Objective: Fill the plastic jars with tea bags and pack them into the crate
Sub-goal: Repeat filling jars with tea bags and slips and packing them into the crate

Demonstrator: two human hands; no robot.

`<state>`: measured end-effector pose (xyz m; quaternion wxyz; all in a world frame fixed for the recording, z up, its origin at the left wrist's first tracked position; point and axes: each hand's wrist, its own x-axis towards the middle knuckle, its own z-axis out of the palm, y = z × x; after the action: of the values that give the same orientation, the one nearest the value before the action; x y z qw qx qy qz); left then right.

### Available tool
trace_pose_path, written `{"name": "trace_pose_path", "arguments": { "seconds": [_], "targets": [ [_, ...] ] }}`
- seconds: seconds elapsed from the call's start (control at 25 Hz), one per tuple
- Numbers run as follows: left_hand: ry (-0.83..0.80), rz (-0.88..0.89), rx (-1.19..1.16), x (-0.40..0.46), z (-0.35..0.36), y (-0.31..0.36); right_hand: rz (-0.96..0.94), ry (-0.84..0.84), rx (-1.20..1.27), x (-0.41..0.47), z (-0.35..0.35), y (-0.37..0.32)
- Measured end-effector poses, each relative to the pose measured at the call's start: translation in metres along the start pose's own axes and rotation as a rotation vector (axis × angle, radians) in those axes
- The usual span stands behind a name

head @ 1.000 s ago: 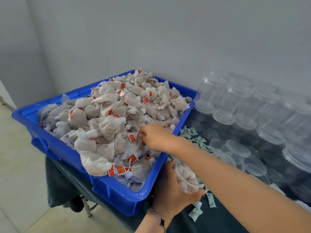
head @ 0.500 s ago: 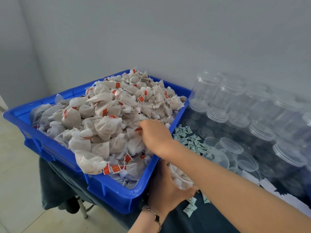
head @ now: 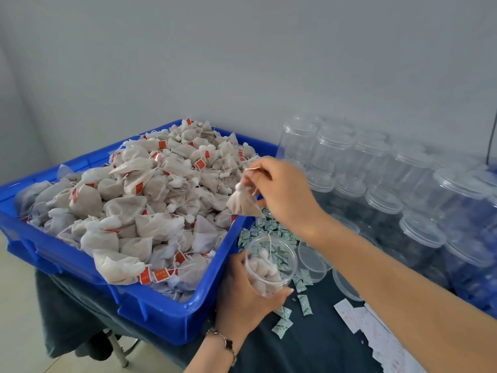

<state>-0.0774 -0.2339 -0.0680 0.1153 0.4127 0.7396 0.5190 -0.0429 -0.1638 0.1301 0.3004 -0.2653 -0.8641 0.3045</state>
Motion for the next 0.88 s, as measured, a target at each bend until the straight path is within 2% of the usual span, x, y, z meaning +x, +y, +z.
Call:
{"name": "trace_pose_path", "arguments": {
  "seconds": [0.08, 0.2, 0.44, 0.6, 0.72, 0.8, 0.88],
  "targets": [
    [0.017, -0.059, -0.062, 0.0, 0.001, 0.003, 0.037, 0.036, 0.07, -0.007, -0.018, 0.005],
    [-0.014, -0.034, -0.091, -0.006, 0.0, 0.011, 0.118, 0.005, 0.105, -0.02, -0.031, 0.017],
    [-0.017, -0.005, -0.087, -0.004, -0.003, 0.009, 0.248, -0.263, -0.092, -0.052, -0.015, 0.054],
    [0.007, -0.013, -0.056, -0.001, 0.002, 0.003, 0.048, -0.481, -0.446, -0.057, 0.009, 0.061],
    [-0.053, -0.018, 0.077, 0.006, 0.009, -0.001, 0.06, -0.622, -0.512, -0.055, 0.022, 0.055],
    [-0.018, 0.029, 0.208, 0.009, 0.012, -0.001, 0.057, -0.676, -0.555, -0.051, 0.028, 0.053],
    [0.011, 0.045, 0.181, 0.01, 0.015, 0.0, 0.041, -0.724, -0.609, -0.046, 0.031, 0.055]
  ]
}}
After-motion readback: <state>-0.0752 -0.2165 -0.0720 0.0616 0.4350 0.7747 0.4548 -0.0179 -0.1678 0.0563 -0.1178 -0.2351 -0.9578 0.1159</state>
